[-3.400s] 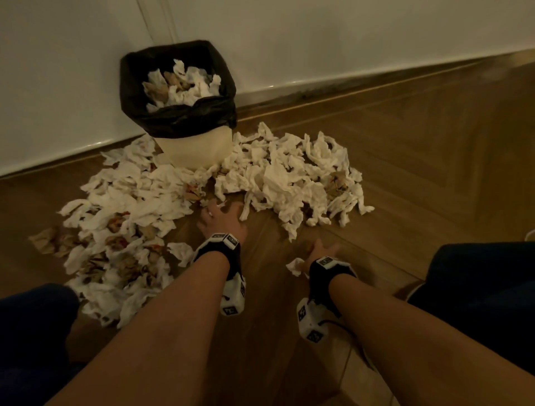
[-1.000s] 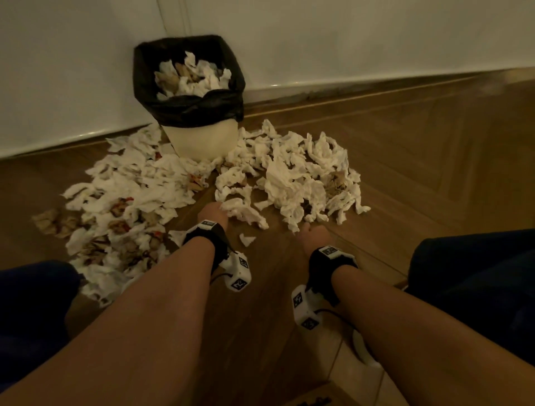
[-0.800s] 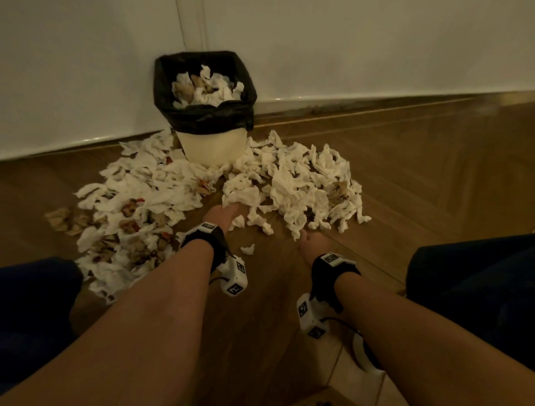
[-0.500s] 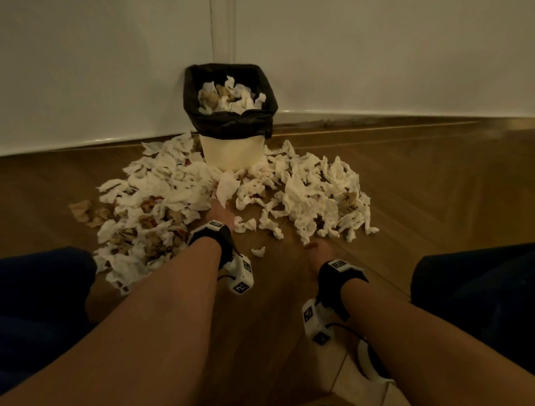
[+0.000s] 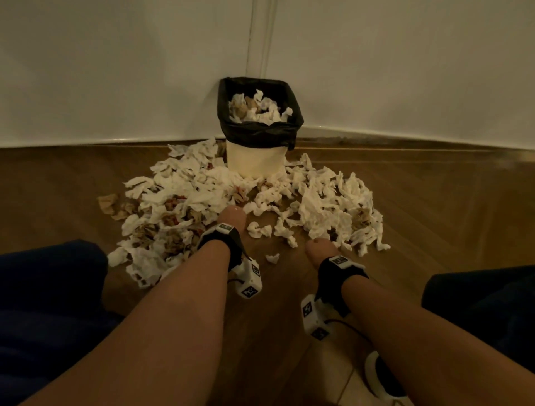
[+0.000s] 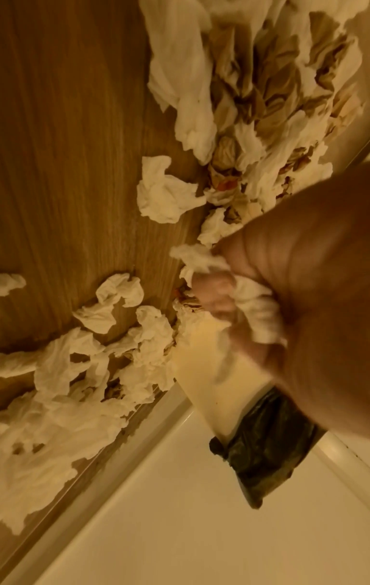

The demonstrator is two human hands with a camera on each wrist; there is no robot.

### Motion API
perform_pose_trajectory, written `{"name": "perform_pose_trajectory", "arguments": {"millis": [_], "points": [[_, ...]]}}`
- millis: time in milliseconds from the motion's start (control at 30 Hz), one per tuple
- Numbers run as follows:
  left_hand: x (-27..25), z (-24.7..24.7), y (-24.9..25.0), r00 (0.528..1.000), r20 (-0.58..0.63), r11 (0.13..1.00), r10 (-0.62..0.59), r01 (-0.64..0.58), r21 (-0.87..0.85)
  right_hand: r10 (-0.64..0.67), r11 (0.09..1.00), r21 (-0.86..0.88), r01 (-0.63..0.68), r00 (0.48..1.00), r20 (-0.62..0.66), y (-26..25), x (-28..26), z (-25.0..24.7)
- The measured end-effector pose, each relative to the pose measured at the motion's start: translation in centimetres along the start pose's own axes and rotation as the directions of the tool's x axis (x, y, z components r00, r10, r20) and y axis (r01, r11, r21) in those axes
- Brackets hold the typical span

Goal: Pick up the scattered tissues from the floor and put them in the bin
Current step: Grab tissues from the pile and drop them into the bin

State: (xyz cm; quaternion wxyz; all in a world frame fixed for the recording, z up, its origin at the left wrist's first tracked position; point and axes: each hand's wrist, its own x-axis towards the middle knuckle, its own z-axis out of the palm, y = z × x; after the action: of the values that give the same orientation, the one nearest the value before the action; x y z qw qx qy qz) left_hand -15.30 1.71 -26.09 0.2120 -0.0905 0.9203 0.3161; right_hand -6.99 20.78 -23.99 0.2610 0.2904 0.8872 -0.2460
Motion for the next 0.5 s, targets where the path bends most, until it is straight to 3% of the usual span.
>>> {"name": "perform_pose_trajectory", "arguments": {"millis": [100,333,500], "points": [[0.0,0.1,-0.1,0.997,0.080,1.000,0.023,-0.022,-0.014,-0.008,0.996,-0.090,0.010,1.000,0.029,-0.7,0.1,0.0],[-0.5,-0.1,0.0,0.977,0.179,0.990,-0.117,0.130,-0.061,-0.108,0.977,-0.180,0.113,0.993,0.039,-3.0,0.4,-2.2],[-0.1,-1.6,1.0,0.979,0.185,0.888,-0.084,0.158,-0.432,-0.203,0.966,-0.167,0.197,0.979,-0.016,-6.2,1.4,-4.5]]}}
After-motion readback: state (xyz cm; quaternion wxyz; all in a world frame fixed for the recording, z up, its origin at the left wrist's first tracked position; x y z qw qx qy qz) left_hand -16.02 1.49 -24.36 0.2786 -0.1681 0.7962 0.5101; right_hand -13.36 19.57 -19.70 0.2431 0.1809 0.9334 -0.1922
